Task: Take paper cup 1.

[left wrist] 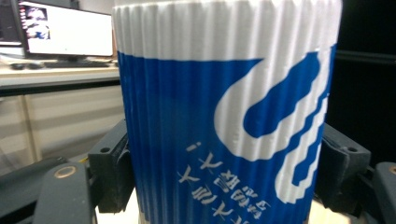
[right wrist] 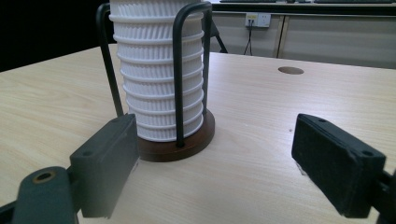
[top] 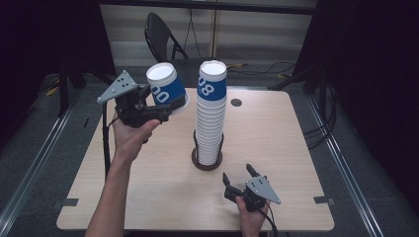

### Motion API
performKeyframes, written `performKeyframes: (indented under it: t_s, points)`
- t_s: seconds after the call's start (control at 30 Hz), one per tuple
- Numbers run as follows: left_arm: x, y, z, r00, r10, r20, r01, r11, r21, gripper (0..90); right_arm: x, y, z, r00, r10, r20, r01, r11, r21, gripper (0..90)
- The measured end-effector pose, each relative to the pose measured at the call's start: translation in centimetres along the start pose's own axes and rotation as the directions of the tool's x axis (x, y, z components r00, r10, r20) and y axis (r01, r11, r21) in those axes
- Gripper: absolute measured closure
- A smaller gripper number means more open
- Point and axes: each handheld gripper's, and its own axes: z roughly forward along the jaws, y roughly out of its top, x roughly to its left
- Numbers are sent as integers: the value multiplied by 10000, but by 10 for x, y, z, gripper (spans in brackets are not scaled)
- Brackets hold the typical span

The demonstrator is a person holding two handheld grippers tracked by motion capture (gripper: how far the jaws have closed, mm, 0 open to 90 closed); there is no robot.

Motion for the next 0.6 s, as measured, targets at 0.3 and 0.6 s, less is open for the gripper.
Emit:
performKeyframes:
  t_s: [0.3,0.6]
  points:
    - [-2,-25,-6,9977,-626,276,622,9980,131,220,2,1,1,9999,-116,80,115,9998,132,153]
    - [-7,-47,-9,9965,-796,248,786,9961,394,220,8,1,2,9977,-681,-62,682,9972,291,173]
